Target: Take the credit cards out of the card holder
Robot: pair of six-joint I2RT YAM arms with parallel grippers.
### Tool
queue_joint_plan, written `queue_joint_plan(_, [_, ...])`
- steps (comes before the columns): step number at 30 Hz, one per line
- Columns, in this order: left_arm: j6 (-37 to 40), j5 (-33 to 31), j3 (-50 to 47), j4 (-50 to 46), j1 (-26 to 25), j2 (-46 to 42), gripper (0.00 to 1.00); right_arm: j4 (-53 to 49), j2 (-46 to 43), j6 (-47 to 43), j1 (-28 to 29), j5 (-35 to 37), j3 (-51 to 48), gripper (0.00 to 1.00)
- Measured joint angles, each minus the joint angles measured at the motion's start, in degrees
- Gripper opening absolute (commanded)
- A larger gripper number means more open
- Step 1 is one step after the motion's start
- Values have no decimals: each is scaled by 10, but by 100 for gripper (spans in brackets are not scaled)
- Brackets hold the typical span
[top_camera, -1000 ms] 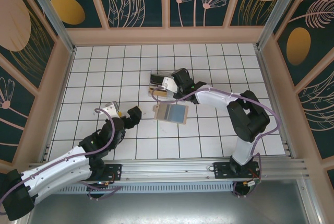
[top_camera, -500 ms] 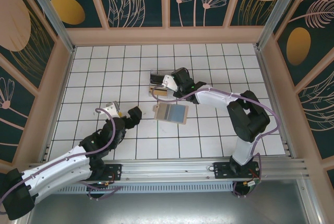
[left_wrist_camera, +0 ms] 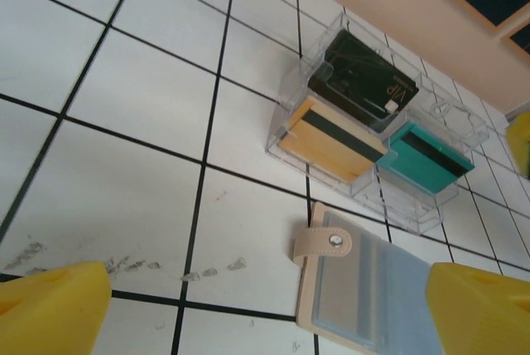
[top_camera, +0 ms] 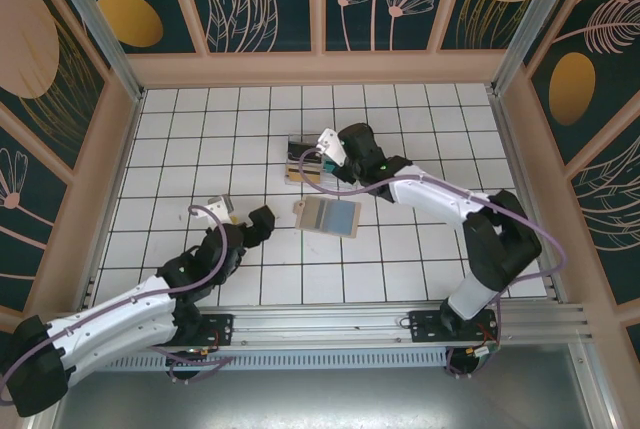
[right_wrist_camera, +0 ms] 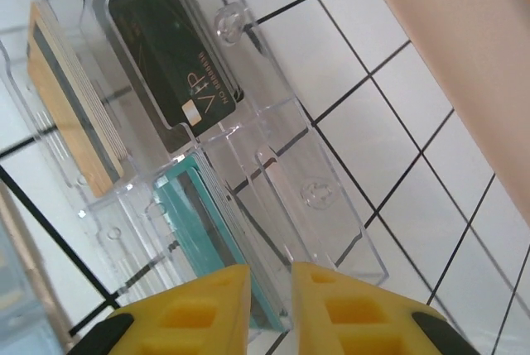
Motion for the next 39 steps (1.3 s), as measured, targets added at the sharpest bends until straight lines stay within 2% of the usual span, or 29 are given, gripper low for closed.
queue_joint_plan(7, [6,64,29,30,0,114,93,3,-54,163,0,-30,-35,18])
queue_joint_plan(14, [20,153,61,94,0,227,81,49,-132,343,0,-96,-183,16])
queue_joint_plan(18, [26,195,79,121,2,285,81,72,-141,425,0,-122,-254,13])
queue_joint_plan(22, [26,241,95,153,16,346,73,100,-141,495,0,-138,-306,10])
queue_joint_plan(28, [30,278,131,171,27,411,74,140,-116,551,0,-143,-333,10])
queue_joint_plan(39, [50,292,174,176,33,463,74,176,-50,567,-1,-141,-322,10])
